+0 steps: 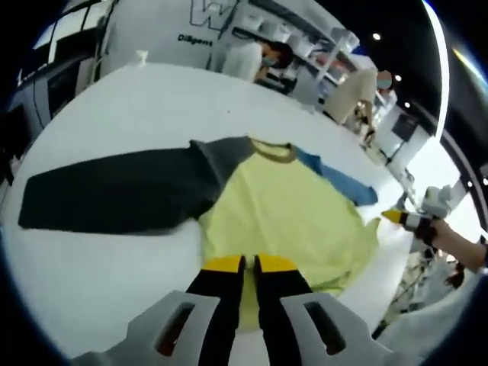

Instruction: Fold the garment on the visible template until the final outline fits inside the template.

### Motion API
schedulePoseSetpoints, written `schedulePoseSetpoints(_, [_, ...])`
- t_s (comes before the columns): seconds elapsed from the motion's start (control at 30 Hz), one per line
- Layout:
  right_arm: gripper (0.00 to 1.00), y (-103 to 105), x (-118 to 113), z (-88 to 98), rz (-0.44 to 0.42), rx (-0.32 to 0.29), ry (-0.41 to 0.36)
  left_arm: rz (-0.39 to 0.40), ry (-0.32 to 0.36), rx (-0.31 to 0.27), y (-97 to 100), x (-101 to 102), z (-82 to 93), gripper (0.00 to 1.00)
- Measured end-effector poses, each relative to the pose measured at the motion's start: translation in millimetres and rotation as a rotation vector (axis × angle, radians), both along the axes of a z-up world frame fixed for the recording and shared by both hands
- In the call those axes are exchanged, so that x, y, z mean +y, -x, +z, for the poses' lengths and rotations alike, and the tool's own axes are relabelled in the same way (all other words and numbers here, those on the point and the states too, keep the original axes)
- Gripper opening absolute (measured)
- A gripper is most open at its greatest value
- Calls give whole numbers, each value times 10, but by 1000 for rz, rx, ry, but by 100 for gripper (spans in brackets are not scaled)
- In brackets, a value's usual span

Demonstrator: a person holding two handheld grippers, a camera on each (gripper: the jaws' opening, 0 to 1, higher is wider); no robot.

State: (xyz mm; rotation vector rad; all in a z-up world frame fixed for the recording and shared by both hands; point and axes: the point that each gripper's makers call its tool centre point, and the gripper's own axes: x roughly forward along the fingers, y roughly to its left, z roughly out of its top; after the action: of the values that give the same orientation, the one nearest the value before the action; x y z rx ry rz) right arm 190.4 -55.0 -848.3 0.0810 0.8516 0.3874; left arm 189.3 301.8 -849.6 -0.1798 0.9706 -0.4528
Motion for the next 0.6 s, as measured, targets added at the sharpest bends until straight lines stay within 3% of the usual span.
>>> schedulePoseSetpoints(0.07, [1,226,-10,47,-47,-2,-18,-21,-14,10,64,-12,-27,7])
schedulePoseSetpoints(0.13, [5,365,-30,-17,-87,15,-30,-9,-2,28,132,22,-55,8])
schedulePoseSetpoints(0.33, [6,529,-56,-38,-67,41,-1,-37,7,40,423,10,-35,9])
schedulePoseSetpoints(0.4, [8,466,-42,196,-96,19,-46,14,65,24,411,-3,102,10])
schedulePoseSetpoints(0.43, [10,426,-48,251,-100,8,-53,-2,100,11,372,-58,237,9])
schedulePoseSetpoints(0.53, [18,140,-48,422,-101,-53,-76,-13,118,-23,204,-93,408,9])
schedulePoseSetpoints(0.57, [20,6,-53,482,-95,-76,-74,-19,136,-66,-128,-120,532,9])
schedulePoseSetpoints(0.6, [22,-78,-41,520,-91,-87,-73,-17,139,-74,-239,-142,567,8])
